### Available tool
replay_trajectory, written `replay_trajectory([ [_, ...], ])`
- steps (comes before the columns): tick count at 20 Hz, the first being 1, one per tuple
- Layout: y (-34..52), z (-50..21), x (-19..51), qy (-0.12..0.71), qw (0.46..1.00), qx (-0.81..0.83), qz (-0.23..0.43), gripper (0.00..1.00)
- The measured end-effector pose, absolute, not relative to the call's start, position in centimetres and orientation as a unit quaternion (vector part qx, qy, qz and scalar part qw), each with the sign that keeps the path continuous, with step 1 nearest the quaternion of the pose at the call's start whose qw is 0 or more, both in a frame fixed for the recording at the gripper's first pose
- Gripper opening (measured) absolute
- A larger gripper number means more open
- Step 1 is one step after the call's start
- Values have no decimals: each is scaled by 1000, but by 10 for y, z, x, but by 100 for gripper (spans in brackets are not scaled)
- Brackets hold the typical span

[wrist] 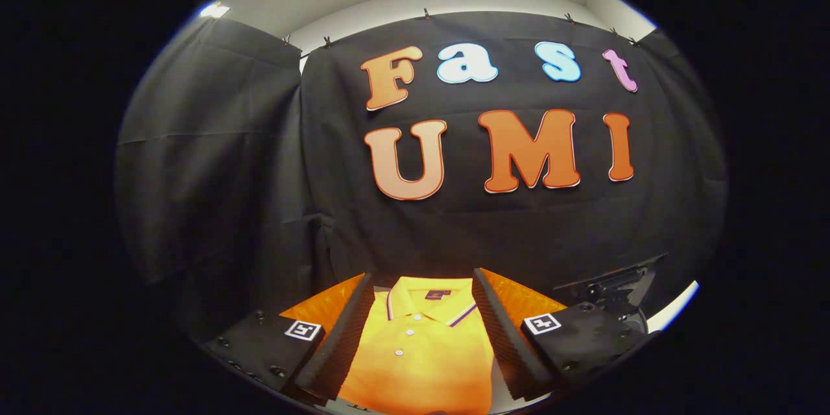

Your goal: Put the clothes into the washing machine and then close the washing machine lid.

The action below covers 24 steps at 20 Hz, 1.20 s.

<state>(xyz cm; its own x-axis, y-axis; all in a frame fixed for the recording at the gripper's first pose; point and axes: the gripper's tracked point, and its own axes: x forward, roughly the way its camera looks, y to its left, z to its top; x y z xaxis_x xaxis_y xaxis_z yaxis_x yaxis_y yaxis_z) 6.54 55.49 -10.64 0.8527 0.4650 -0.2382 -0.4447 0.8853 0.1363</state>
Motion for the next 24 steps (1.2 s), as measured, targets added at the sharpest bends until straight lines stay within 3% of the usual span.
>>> replay_trajectory([
  [14, 597, -250, 62, 311, 932, 5, 185, 98],
  [20, 596, -256, 61, 307, 930, -31, 202, 96],
  [22, 594, -257, 63, 316, 925, -21, 211, 92],
  [24, 594, -256, 63, 318, 921, -15, 225, 72],
])
